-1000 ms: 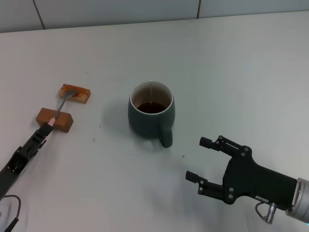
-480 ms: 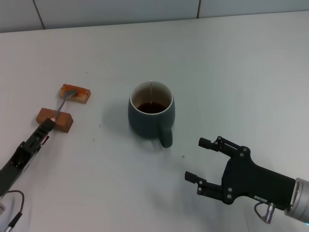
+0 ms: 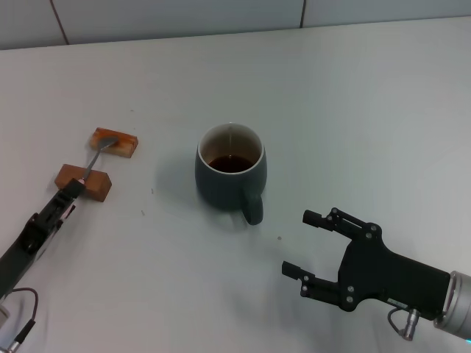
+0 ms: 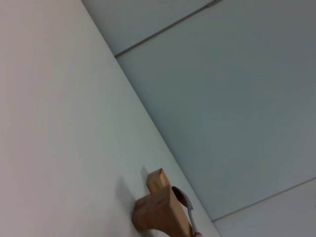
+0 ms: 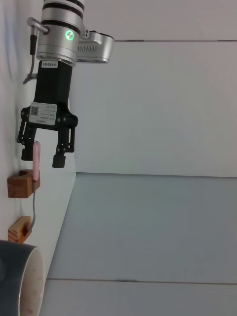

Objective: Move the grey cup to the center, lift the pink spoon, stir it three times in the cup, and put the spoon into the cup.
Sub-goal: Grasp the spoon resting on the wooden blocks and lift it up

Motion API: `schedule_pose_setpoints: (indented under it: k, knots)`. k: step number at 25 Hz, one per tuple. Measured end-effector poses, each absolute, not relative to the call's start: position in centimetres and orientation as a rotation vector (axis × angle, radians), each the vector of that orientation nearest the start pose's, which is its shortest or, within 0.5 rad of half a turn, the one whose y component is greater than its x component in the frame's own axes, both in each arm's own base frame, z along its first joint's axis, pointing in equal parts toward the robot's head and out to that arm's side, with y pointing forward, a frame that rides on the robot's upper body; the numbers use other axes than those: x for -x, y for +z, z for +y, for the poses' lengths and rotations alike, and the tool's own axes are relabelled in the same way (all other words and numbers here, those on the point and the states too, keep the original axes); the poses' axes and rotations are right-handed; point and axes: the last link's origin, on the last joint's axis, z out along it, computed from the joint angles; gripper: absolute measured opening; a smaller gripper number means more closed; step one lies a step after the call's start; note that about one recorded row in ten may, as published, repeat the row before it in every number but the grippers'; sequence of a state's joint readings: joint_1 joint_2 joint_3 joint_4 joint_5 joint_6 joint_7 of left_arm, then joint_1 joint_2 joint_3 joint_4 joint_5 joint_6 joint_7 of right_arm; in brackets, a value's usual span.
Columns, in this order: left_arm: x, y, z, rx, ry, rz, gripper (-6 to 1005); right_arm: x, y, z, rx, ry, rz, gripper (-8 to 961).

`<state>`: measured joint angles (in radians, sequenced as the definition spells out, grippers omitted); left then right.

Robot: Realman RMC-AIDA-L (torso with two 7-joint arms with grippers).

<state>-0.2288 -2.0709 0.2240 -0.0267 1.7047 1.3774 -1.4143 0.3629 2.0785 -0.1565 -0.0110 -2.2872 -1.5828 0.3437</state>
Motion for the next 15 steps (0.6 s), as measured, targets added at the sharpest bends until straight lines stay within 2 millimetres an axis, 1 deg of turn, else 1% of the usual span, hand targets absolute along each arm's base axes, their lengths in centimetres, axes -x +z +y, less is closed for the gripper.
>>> schedule_pose_setpoints:
  k: [5, 8, 15]
  knots:
    - [36.63, -4.46, 21.99, 1.499, -1.303, -1.682, 725, -29.75, -8.03, 21.29, 2.507, 0.929, 0.196, 786]
    - [36.67, -4.55, 21.99, 1.497, -1.298, -1.691, 665, -29.73, -8.04, 21.30, 2.508, 0.929, 0.195, 786]
    - [36.64, -4.79, 22.14, 1.492, -1.292, -1.712, 648, -29.74, -8.01, 21.34, 2.511, 0.928, 0.192, 786]
